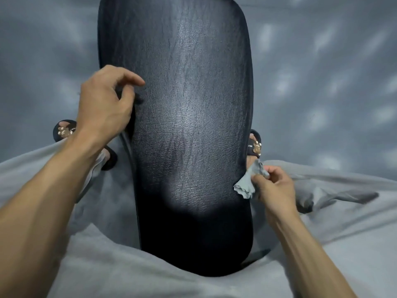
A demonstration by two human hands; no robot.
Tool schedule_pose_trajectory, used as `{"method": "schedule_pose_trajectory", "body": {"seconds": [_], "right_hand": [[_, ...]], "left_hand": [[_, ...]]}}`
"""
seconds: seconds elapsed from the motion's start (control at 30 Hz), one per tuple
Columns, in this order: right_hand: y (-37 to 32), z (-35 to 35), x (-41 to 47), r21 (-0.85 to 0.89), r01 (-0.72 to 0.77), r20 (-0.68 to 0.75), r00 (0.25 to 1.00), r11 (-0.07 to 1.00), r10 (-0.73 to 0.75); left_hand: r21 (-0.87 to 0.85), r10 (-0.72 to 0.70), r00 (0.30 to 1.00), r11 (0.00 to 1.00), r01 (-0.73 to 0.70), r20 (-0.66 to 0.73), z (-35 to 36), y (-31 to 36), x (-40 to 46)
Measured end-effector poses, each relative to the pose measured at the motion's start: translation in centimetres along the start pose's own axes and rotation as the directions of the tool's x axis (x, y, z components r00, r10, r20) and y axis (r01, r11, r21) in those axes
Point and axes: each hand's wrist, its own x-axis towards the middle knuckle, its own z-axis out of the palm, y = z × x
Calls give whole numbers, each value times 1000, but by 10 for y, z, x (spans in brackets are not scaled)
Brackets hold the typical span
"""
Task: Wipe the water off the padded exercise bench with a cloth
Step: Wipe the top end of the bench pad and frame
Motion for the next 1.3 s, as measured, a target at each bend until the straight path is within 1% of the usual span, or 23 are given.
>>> {"method": "schedule_pose_trajectory", "body": {"seconds": [0.1, 0.2, 0.27, 0.33, 0.4, 0.43, 0.5, 0.57, 0.67, 0.77, 0.83, 0.9, 0.93, 1.0, 1.07, 1.13, 1.17, 1.2, 1.23, 1.3], "right_hand": [[-9, 24, 5, -44, 123, -58, 990, 991, -125], [-38, 61, 18, -140, 282, -30, 957, 949, -289], [-64, 81, 30, -58, 285, -18, 958, 957, -286], [-82, 85, 40, 35, 268, -36, 963, 963, -267], [-84, 70, 33, -18, 295, -53, 954, 955, -296], [-76, 61, 26, -78, 296, -49, 953, 952, -300], [-53, 48, 10, -194, 285, -13, 956, 939, -293], [-38, 54, 2, -263, 308, 19, 949, 914, -314], [-37, 94, -10, -233, 406, 100, 914, 884, -394], [-47, 159, -46, -236, 529, 260, 843, 815, -472], [-54, 198, -65, -205, 561, 395, 797, 802, -457], [-64, 213, -64, -166, 526, 465, 787, 834, -404], [-69, 210, -57, -163, 517, 468, 790, 840, -395], [-80, 189, -34, -213, 522, 432, 808, 826, -400], [-92, 160, -10, -281, 515, 341, 842, 810, -418], [-100, 144, 6, -313, 507, 238, 861, 804, -450], [-101, 145, 9, -320, 505, 219, 863, 802, -456], [-102, 150, 7, -328, 508, 237, 861, 797, -451], [-101, 157, 2, -332, 513, 285, 854, 792, -434], [-100, 172, -10, -292, 514, 419, 827, 806, -375]], "left_hand": [[-3, 14, 1000, 1000, -14, 5, 5, 3, 1], [1, 12, 1000, 1000, -12, 12, 6, 2, 1], [6, 9, 1000, 1000, -9, 12, 6, 1, 0], [10, -2, 1000, 1000, 2, 6, 3, -2, -2], [15, -23, 1000, 1000, 23, -12, -2, -5, -1], [14, -35, 999, 999, 36, -30, -4, -6, 0], [6, -56, 996, 998, 56, -68, -8, -9, 5], [2, -61, 994, 998, 62, -91, -9, -9, 8], [1, -72, 993, 997, 73, -98, -9, -11, 9], [-8, -79, 992, 997, 79, -98, -9, -14, 9], [-15, -91, 990, 996, 90, -110, -11, -14, 10], [-23, -97, 986, 995, 94, -138, -15, -13, 13], [-32, -98, 984, 995, 94, -151, -17, -13, 15], [-58, -99, 981, 994, 90, -169, -19, -12, 16], [-74, -92, 983, 994, 82, -158, -18, -10, 18], [-62, -75, 989, 996, 68, -128, -12, -8, 22], [-49, -64, 993, 997, 59, -99, -7, -9, 24], [-30, -53, 997, 998, 51, -62, -1, -10, 26], [-1, -44, 999, 999, 44, -20, 5, -11, 27], [95, -19, 996, 995, 11, 82, 15, -12, 26]]}}
